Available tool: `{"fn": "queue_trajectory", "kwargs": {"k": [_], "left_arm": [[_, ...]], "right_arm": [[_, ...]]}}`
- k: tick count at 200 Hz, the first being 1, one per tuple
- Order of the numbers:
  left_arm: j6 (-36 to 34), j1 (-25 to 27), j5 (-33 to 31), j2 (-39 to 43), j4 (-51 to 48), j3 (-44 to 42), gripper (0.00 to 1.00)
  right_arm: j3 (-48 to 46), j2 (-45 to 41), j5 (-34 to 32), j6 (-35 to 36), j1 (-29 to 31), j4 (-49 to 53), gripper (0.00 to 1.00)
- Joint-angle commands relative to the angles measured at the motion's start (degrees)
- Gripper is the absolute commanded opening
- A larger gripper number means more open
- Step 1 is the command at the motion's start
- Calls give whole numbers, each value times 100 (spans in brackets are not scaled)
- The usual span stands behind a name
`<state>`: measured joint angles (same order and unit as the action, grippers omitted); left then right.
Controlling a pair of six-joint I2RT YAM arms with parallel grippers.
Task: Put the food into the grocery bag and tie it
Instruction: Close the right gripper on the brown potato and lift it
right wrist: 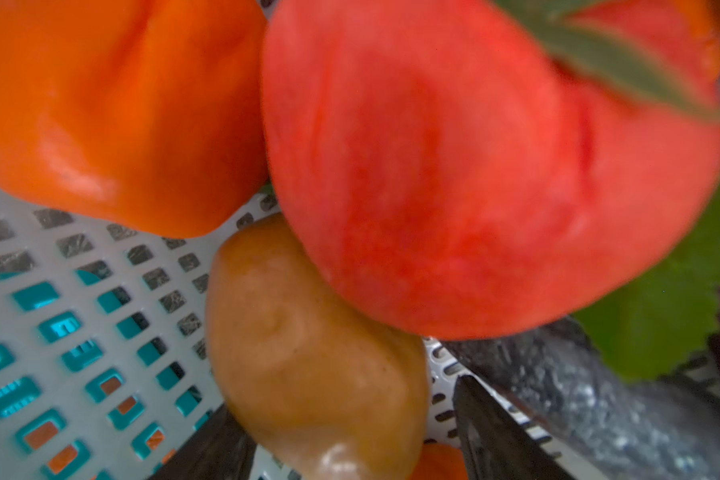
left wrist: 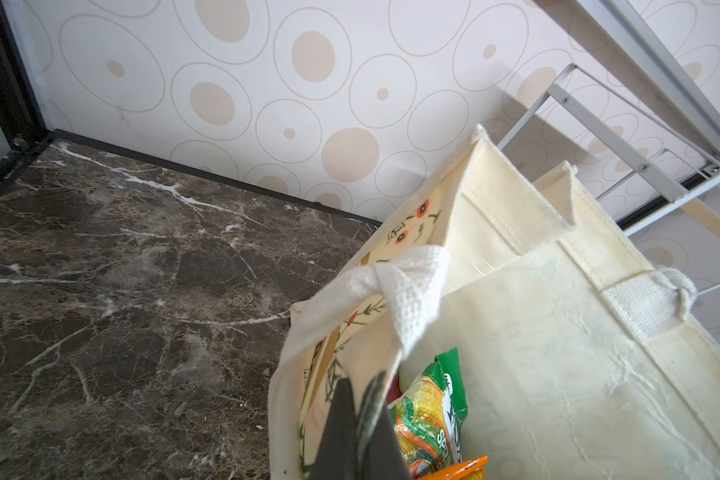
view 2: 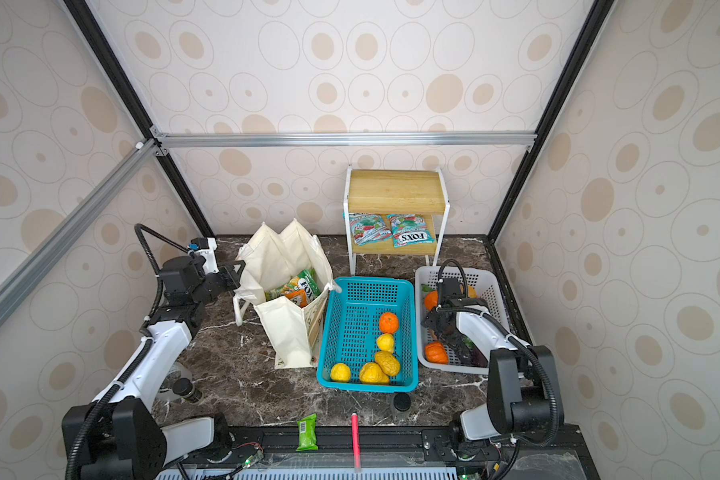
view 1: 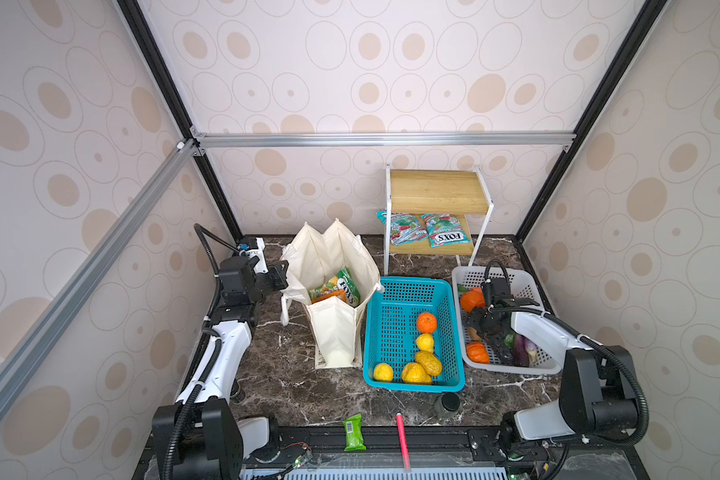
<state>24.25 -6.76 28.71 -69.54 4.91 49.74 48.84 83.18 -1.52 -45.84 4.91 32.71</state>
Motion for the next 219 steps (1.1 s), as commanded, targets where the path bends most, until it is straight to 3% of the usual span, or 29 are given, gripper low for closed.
{"fn": "queue_trajectory", "kwargs": {"k": [1, 81, 164, 186, 219], "left_arm": [[25, -14, 175, -7, 52, 1, 0], [36, -13, 223, -15, 48, 12, 0], [36, -14, 214, 2, 41, 12, 0], [36, -18, 223, 2, 44, 13, 0], [36, -17, 223, 1, 45, 10, 0]], "right_arm": [[-131, 38, 28, 20, -3, -53, 71], [-204, -364, 200, 148, -7, -66, 57], [-176, -628, -15, 297, -7, 64, 56], [-109, -386, -59, 313, -12, 37, 60], [-177, -267, 39, 270, -7, -231, 75]]}}
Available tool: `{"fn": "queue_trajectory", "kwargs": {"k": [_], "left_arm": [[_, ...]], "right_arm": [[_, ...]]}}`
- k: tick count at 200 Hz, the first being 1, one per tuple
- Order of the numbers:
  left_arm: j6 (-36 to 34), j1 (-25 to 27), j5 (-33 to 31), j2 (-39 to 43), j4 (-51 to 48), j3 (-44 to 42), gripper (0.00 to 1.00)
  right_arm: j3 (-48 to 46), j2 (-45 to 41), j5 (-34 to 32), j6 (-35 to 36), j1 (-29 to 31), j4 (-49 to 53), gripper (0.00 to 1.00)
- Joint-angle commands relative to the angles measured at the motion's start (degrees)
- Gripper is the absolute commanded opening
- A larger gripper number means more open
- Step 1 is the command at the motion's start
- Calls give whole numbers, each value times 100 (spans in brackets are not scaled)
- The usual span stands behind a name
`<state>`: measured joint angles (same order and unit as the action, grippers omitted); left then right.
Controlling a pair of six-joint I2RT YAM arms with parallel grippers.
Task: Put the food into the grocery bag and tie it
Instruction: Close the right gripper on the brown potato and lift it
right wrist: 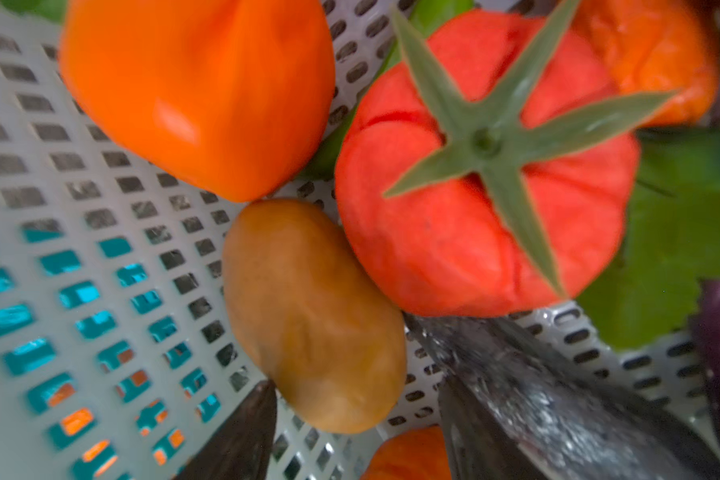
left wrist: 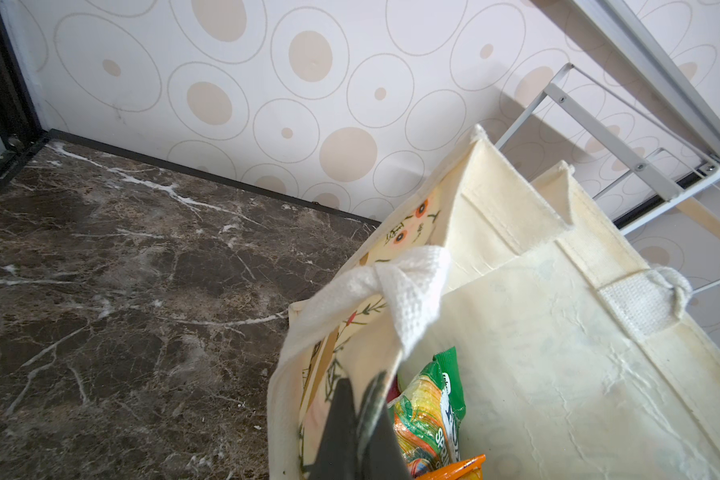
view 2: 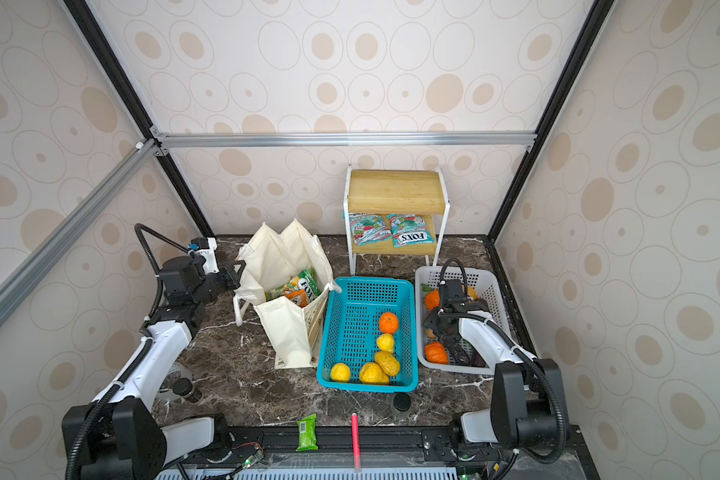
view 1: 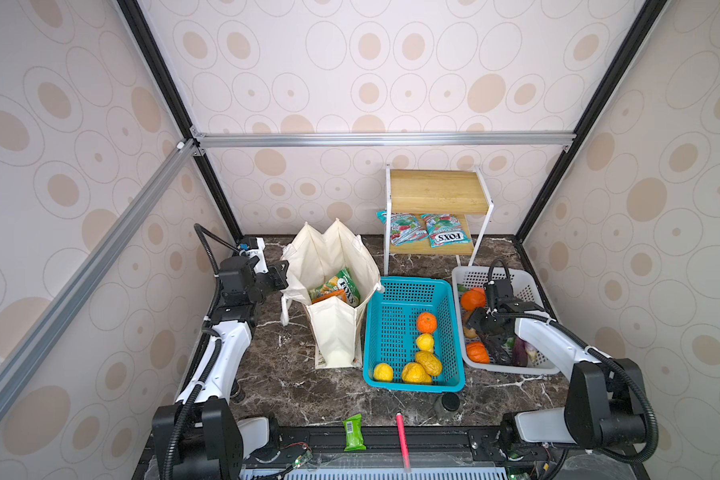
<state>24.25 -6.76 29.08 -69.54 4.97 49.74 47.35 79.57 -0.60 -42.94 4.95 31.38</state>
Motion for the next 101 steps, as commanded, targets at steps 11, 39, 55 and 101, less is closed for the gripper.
{"fn": "queue_trajectory", "kwargs": {"k": [11, 39, 55, 101], "left_arm": [[39, -18, 183, -7, 39, 12, 0], [36, -13, 188, -15, 30, 17, 0], [27, -17, 181, -11, 30, 15, 0], [32, -10, 186, -16, 30, 22, 0]], "right_arm": [[-91, 78, 76, 2, -12, -247, 80], [-219, 31, 271, -25, -13, -598, 84], [-235, 45, 183, -35, -18, -646, 79], [-417, 198, 48, 33, -38, -788, 70]]}}
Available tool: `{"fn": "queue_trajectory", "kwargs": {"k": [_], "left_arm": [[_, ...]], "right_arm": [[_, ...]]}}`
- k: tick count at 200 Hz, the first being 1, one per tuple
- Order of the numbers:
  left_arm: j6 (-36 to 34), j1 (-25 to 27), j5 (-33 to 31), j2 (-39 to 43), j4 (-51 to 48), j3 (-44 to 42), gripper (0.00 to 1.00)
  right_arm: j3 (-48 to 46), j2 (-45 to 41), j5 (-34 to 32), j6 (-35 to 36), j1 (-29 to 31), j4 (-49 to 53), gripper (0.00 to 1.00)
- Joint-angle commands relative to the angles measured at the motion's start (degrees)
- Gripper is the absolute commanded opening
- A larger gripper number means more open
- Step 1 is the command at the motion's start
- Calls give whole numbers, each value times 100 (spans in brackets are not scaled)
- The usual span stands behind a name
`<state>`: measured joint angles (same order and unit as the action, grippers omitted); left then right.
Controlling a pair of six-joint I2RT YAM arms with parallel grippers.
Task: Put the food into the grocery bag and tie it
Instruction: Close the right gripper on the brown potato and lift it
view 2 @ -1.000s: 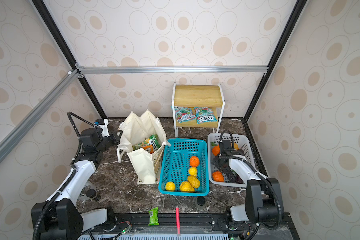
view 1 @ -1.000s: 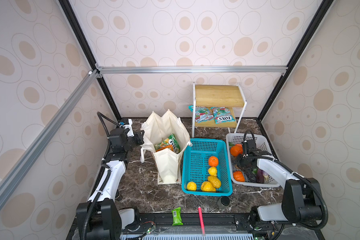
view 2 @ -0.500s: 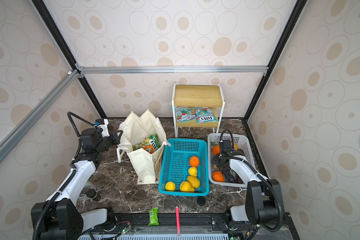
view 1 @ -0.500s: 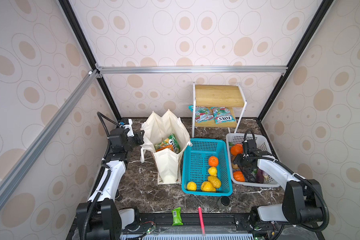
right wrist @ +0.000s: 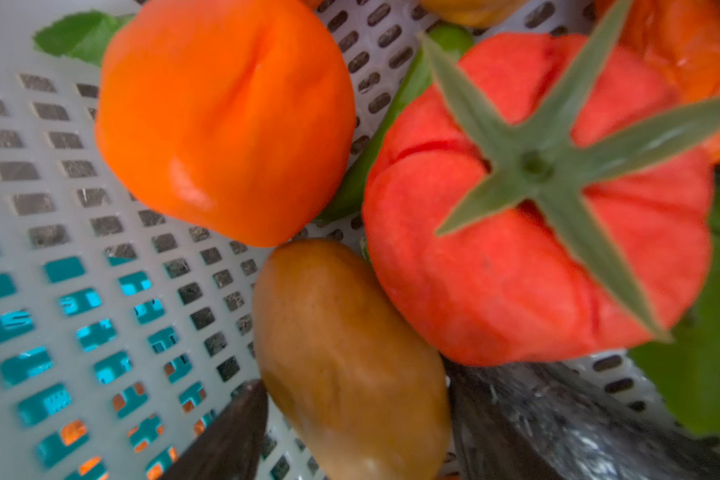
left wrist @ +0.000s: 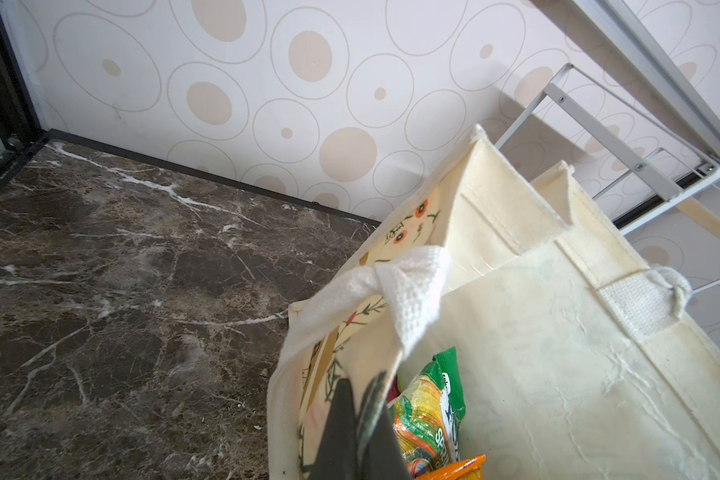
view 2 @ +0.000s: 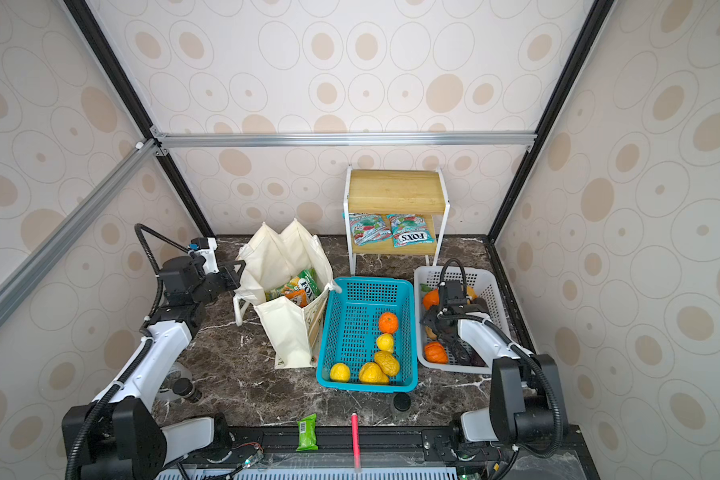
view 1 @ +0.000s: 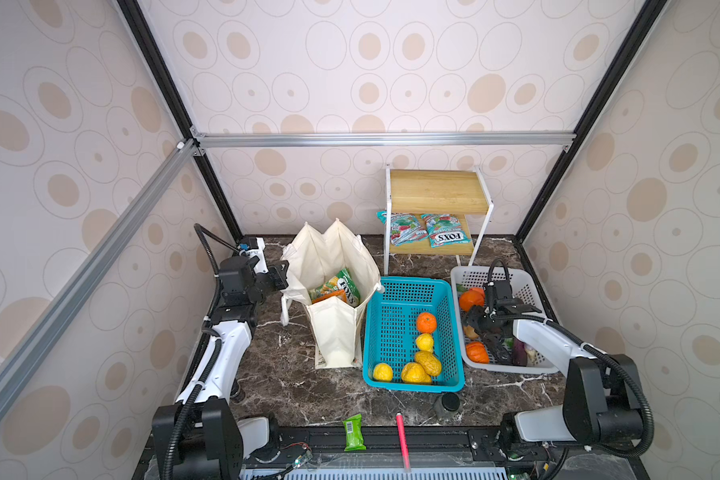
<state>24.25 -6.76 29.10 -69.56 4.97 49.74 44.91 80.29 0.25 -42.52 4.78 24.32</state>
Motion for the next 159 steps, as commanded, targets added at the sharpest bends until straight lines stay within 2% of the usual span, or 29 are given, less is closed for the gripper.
{"fn": "queue_trajectory", "kwargs": {"k": [1, 23, 101, 159], "left_arm": [[29, -9, 183, -14, 30, 21, 0], [27, -18, 191, -5, 32, 20, 0], [36, -16, 192, 6, 30, 21, 0], [48, -12, 201, 21, 49, 19, 0]], "right_arm": [[-183, 140, -35, -9, -25, -83, 70], [-199, 311, 95, -45, -25, -153, 69], [-237, 148, 104, -2, -34, -138, 50], [-55, -365, 258, -8, -27, 211, 49]]}}
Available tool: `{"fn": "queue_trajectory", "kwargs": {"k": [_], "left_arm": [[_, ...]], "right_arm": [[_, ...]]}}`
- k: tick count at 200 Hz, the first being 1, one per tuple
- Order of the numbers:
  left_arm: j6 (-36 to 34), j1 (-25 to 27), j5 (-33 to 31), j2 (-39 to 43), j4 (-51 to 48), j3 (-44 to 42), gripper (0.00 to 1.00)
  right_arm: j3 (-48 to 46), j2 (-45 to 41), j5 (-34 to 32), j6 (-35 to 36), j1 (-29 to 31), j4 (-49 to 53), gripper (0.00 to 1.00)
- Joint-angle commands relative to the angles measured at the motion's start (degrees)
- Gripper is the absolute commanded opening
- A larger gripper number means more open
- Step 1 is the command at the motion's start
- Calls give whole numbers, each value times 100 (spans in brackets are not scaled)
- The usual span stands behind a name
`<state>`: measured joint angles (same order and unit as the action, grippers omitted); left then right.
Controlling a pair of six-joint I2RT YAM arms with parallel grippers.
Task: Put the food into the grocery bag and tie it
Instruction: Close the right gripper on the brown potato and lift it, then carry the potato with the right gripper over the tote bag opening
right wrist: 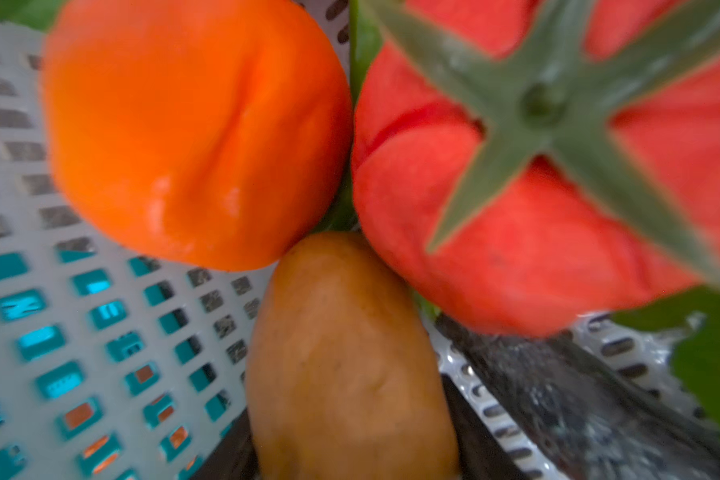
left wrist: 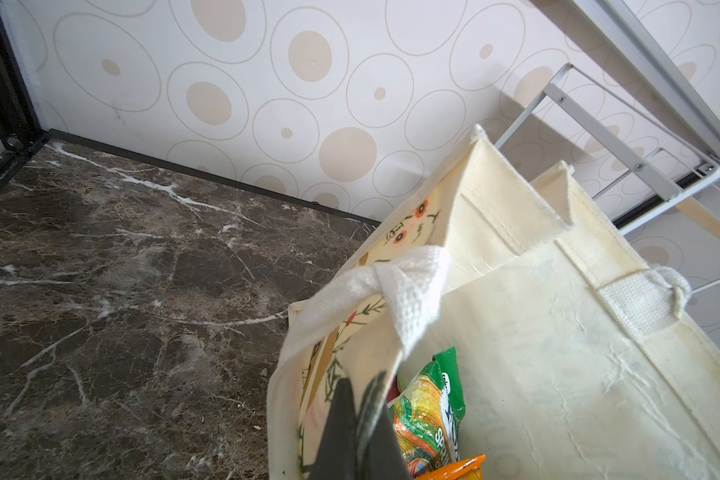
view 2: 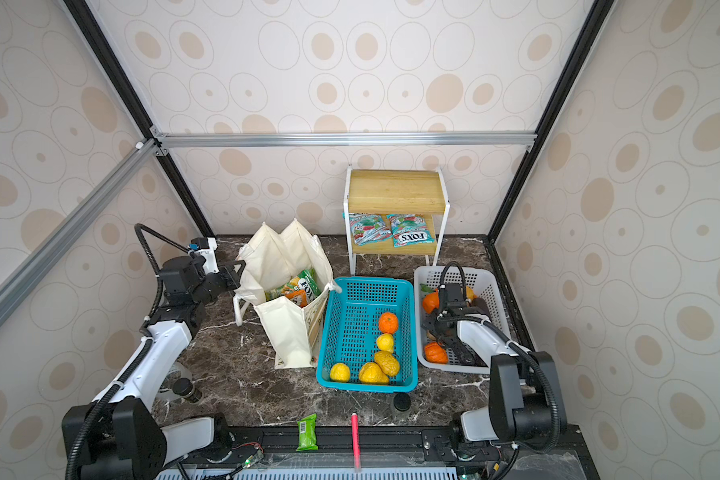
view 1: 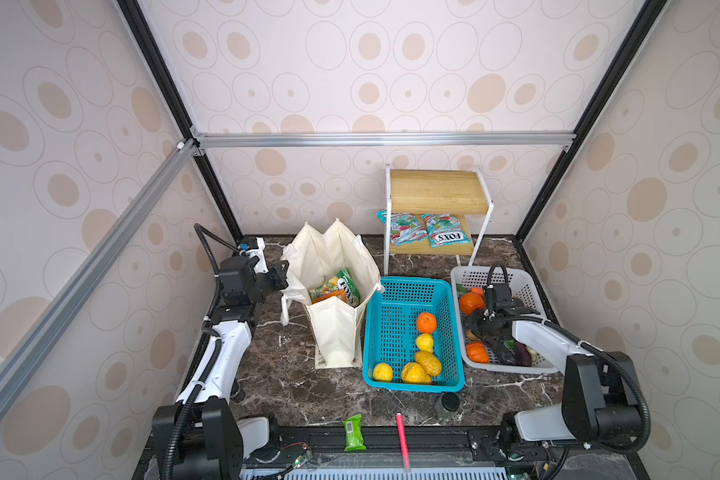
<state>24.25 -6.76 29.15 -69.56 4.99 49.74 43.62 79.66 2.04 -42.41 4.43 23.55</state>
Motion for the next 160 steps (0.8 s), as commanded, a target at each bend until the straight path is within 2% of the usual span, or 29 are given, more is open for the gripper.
{"fn": "queue_trajectory", "kwargs": {"k": [1, 67, 110, 160], "left_arm": [[51, -15, 197, 21, 42, 19, 0], [62, -17, 210, 24, 58, 11, 0], [71, -16, 224, 11, 63, 14, 0], [71, -14, 245, 24, 49, 18, 0]], "right_arm": [[76, -310, 78, -16, 2, 302, 49], [561, -848, -20, 125, 8, 919, 49], [881, -1095, 305, 180, 14, 978, 48], [1589, -1150, 264, 180, 396, 1139, 48]]}}
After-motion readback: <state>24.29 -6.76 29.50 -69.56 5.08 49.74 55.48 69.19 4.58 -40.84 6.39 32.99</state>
